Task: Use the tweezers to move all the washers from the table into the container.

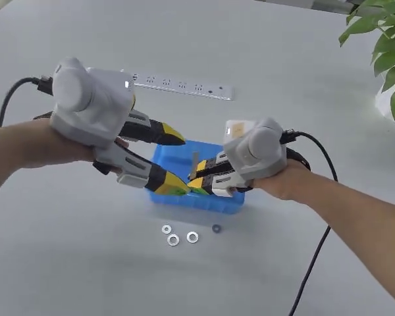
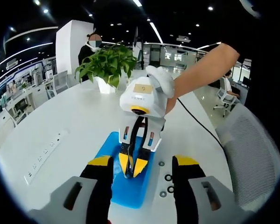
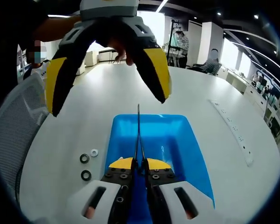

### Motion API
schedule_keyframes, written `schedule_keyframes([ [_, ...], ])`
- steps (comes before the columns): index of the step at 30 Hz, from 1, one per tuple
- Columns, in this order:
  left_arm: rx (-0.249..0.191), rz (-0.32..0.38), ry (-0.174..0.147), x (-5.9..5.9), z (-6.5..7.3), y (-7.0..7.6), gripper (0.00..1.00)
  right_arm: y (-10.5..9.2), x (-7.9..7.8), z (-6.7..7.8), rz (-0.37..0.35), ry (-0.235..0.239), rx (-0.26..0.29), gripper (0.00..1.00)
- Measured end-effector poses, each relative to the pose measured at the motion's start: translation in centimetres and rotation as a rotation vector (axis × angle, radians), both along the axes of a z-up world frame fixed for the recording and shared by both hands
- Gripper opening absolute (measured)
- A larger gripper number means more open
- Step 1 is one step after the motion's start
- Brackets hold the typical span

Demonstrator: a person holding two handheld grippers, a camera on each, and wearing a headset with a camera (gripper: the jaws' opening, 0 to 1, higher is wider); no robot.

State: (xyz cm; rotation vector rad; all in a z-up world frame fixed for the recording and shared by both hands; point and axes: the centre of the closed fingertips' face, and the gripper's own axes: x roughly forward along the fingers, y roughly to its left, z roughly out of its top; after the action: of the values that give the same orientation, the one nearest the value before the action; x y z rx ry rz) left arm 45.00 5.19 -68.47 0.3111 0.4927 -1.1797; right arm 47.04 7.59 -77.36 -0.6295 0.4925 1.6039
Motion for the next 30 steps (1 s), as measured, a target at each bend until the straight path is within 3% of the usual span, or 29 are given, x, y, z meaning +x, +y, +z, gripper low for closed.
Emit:
schedule_keyframes([
  [8, 0.042, -0.04, -0.014, 1.1, -0.9, -0.4, 0.31, 0.0, -0.1, 0.0, 0.013, -0.009, -0.006, 0.09],
  [22, 0.078, -0.08, -0.017, 1.7, -1.7, -0.9, 0.07, 0.1, -0.2, 0.0, 0.023, -0.02, -0.012, 0.09],
  [30, 0.084, -0.099, -0.044, 1.8, -1.7, -1.0, 0.06, 0.0, -0.2, 0.0, 0.028, -0.022, -0.015, 0.1],
])
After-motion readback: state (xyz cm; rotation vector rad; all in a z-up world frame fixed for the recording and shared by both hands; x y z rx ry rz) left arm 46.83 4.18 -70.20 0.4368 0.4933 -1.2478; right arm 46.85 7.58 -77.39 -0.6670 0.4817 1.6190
